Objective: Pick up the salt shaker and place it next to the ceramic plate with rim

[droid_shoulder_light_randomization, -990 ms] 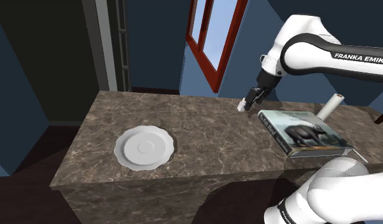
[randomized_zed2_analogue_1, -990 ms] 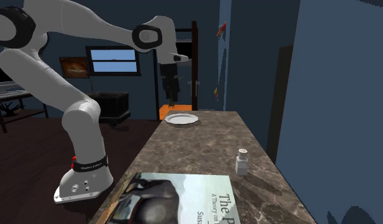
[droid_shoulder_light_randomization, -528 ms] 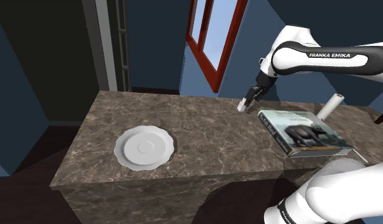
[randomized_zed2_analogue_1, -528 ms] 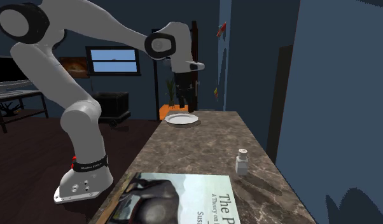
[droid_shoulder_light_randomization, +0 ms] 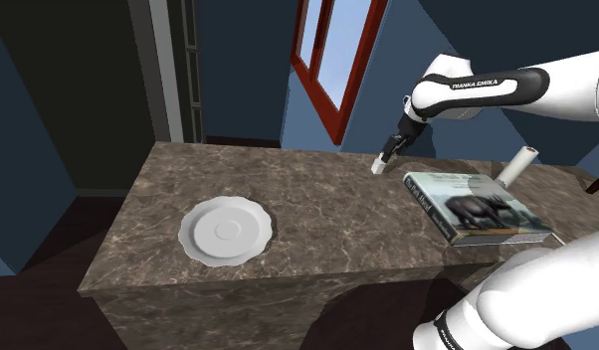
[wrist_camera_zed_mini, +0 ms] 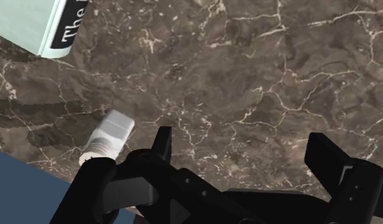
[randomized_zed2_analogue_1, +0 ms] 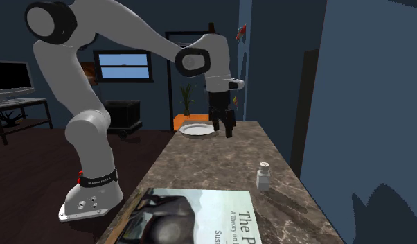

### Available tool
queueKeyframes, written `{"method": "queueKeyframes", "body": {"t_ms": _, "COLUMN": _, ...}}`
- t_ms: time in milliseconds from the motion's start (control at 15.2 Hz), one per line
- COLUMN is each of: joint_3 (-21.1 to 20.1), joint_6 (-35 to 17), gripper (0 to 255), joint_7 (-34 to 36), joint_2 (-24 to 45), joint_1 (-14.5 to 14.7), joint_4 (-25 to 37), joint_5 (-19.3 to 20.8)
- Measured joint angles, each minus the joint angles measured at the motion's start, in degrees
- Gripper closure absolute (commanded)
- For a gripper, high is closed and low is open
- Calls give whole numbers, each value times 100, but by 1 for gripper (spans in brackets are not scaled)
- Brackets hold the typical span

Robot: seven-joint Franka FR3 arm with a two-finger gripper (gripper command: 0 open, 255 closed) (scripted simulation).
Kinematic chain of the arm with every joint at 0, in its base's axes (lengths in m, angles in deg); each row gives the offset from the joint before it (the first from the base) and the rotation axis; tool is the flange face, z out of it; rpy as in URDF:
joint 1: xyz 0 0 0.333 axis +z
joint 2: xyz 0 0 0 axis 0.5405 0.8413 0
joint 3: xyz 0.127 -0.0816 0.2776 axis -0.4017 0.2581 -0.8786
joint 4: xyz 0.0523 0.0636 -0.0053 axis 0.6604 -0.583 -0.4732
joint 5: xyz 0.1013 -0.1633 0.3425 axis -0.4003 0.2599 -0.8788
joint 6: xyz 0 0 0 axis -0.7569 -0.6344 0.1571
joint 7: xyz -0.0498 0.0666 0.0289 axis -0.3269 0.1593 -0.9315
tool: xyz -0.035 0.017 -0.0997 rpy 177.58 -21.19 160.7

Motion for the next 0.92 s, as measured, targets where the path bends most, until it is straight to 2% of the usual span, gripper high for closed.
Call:
{"method": "queueKeyframes", "body": {"t_ms": 264, "joint_3": 352, "joint_6": -297, "gripper": 0, "joint_7": -605, "joint_2": 762, "joint_1": -67, "joint_4": 488, "joint_5": -313}}
{"method": "queueKeyframes", "body": {"t_ms": 462, "joint_3": 550, "joint_6": -471, "gripper": 0, "joint_7": -1097, "joint_2": 1466, "joint_1": -136, "joint_4": 996, "joint_5": -699}}
{"method": "queueKeyframes", "body": {"t_ms": 792, "joint_3": 693, "joint_6": -526, "gripper": 0, "joint_7": -1804, "joint_2": 2436, "joint_1": -386, "joint_4": 1826, "joint_5": -1327}}
{"method": "queueKeyframes", "body": {"t_ms": 924, "joint_3": 687, "joint_6": -606, "gripper": 0, "joint_7": -1924, "joint_2": 2615, "joint_1": -440, "joint_4": 1904, "joint_5": -1449}}
